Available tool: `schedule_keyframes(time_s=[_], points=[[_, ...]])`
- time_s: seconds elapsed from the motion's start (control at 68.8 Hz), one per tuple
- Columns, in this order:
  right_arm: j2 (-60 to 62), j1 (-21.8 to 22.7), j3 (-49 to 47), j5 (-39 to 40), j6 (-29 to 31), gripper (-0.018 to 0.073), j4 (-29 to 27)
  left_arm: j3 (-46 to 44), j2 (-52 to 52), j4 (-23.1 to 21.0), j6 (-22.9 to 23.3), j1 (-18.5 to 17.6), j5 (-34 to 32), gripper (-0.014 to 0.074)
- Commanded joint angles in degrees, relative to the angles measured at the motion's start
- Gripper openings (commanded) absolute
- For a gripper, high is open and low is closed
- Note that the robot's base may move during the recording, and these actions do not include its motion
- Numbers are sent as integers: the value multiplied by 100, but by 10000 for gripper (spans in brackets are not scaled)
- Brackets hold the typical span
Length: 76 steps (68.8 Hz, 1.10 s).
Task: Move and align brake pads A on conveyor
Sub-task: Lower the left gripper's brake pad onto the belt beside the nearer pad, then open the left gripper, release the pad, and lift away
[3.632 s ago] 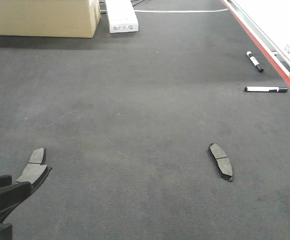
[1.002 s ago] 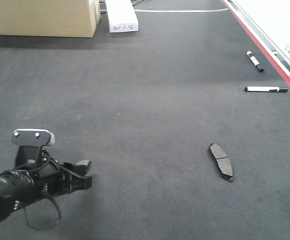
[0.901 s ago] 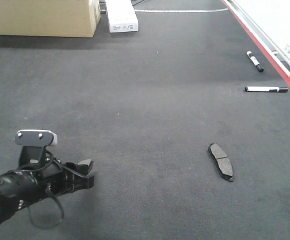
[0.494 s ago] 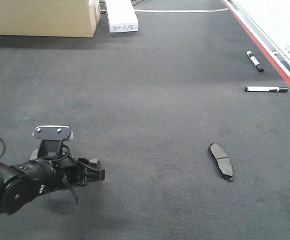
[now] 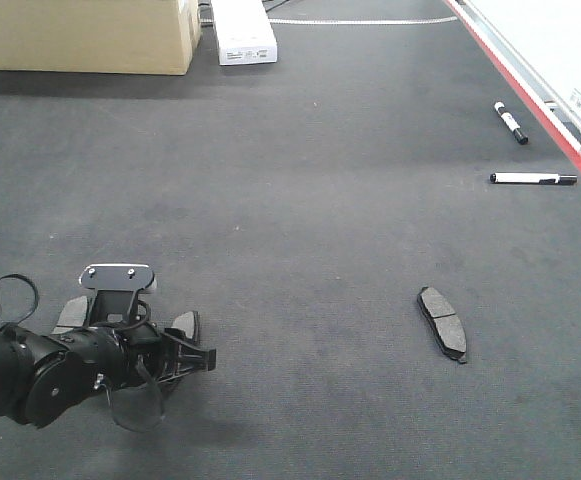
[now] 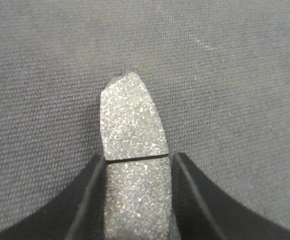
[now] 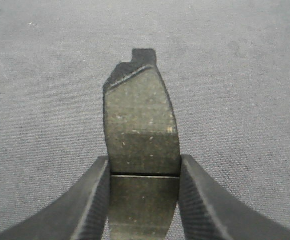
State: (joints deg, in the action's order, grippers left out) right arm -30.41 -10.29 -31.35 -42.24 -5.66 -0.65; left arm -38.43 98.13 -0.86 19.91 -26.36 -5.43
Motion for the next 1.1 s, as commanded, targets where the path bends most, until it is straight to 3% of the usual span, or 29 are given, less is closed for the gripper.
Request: schedule_keyframes(time_s=[0.0, 0.407, 0.799, 1.09], points=[[-4, 35, -182, 519, 45, -6, 30, -143, -93, -80, 52, -7, -325, 231], [-4, 35, -182, 519, 45, -6, 30, -143, -101, 9, 26, -7, -318, 472], [-4, 35, -182, 519, 45, -6, 30, -137, -1168, 834, 26, -7, 331, 439], [-4, 35, -182, 518, 45, -6, 30, -137, -2600, 1001, 26, -7, 973, 417]])
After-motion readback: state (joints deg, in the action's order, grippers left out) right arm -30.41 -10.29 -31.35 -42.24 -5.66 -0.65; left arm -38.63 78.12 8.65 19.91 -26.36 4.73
